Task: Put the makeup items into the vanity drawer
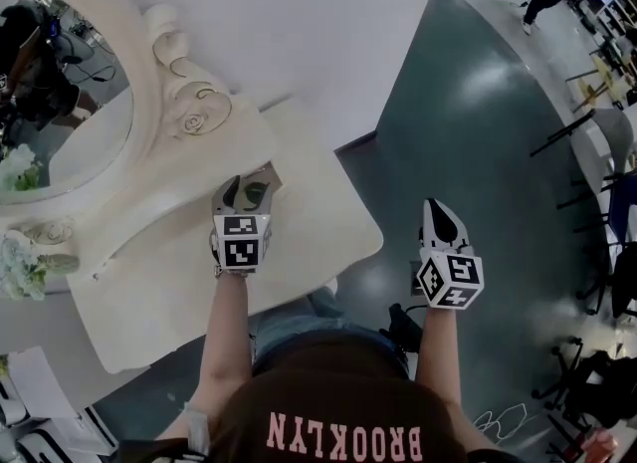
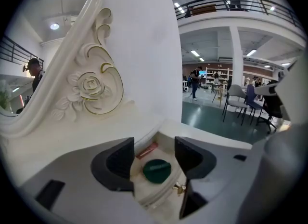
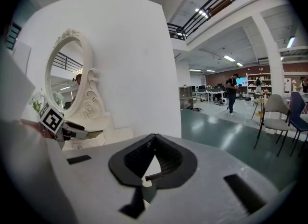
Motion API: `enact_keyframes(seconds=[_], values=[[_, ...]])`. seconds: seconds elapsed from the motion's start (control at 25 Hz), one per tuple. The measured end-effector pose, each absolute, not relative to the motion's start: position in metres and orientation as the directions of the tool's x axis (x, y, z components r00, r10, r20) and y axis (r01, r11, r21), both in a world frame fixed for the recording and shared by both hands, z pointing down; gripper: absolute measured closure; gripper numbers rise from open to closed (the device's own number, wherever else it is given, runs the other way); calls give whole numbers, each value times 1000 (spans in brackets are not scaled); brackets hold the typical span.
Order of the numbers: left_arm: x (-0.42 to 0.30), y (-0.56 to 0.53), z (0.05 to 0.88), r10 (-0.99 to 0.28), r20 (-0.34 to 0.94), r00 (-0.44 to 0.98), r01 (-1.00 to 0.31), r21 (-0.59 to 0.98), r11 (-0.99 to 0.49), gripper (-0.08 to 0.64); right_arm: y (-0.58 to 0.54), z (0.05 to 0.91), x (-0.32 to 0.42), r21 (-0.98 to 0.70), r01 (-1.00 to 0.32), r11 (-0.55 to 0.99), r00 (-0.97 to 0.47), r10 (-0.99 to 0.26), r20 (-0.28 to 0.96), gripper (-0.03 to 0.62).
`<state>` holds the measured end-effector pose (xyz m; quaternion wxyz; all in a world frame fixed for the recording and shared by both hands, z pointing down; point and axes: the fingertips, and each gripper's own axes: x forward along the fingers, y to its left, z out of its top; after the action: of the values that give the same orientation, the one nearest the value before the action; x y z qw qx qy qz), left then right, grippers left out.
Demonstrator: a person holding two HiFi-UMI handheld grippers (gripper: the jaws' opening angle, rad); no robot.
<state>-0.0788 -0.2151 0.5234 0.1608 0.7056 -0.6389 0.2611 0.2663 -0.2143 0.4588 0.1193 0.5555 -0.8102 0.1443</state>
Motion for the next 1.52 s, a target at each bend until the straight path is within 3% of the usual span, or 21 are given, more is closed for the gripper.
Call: enact_keyframes(seconds=[0.64,0.68,0.76,1.52], values=[[-106,-190,485,-885,462,59,-994,-59,-97,311,-190,455,236,-130,-925,358,-381,-866,323,594],[-110,-186,481,-891,450,62,-994,-56,-97,333,-187,453,232,-137,-926,352,-378,-869,319,594],[-119,-176,474,-899,434,58,-994,-60,-93,537,-179,449,225,-153,-926,345,-376,-874,307,595],[-212,-74,414,-967,239,91,-996,26,-88,548,-84,412,115,-81,-912,402,-409,-882,233,594]])
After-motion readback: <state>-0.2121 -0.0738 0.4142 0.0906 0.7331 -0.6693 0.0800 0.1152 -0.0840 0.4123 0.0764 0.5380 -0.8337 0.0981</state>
